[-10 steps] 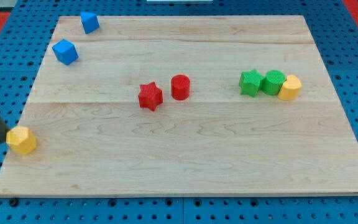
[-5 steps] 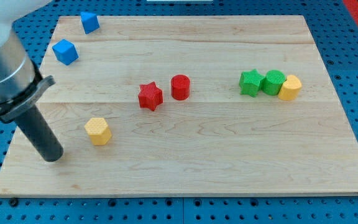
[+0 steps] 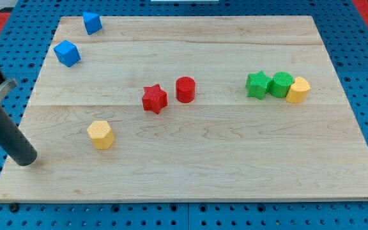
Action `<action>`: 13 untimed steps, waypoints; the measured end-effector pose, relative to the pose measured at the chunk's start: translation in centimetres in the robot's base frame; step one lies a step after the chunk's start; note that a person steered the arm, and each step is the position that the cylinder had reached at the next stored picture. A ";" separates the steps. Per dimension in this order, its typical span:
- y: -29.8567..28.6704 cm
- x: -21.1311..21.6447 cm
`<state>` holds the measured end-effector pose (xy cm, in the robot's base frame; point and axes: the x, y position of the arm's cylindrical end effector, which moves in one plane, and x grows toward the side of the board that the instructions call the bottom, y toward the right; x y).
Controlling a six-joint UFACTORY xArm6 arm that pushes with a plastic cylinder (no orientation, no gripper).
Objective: Keep yellow hexagon in between red circle and green star
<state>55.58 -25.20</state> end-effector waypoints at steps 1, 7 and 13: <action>0.0 0.0; 4.5 0.0; 8.9 -5.1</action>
<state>50.53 -16.28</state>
